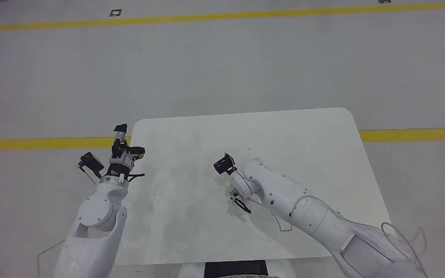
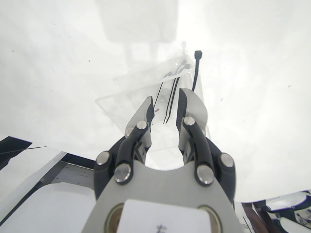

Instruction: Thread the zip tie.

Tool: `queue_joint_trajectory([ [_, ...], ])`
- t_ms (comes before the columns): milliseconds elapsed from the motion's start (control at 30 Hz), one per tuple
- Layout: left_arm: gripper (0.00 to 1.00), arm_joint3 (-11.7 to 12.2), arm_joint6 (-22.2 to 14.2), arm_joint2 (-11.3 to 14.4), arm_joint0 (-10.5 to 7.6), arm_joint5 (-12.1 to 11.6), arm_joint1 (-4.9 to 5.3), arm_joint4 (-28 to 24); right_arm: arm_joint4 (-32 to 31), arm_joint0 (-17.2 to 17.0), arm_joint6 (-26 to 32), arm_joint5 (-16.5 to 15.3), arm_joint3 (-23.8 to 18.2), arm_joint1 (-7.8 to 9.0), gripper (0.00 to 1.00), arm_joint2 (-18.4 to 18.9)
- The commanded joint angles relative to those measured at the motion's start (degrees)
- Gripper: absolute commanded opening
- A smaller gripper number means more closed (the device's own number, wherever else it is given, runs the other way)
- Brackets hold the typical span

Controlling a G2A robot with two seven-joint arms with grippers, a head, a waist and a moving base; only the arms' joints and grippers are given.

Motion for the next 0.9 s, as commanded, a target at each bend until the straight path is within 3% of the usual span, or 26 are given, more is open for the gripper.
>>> queue_joint_trajectory([
  [0,1.0,0.0,0.0,0.0,0.0,0.0,0.0,0.0,-0.11,-0.04,0.01,-0.02,0.25,-0.15,0.18,0.09],
  [467,1.0,0.0,0.0,0.0,0.0,0.0,0.0,0.0,-0.52,-0.55,-0.11,-0.98,2.05,-1.14,0.18,1.28],
  [867,1.0,0.0,0.0,0.0,0.0,0.0,0.0,0.0,-1.04,-1.12,0.24,-1.71,2.47,-1.62,0.0,2.75],
])
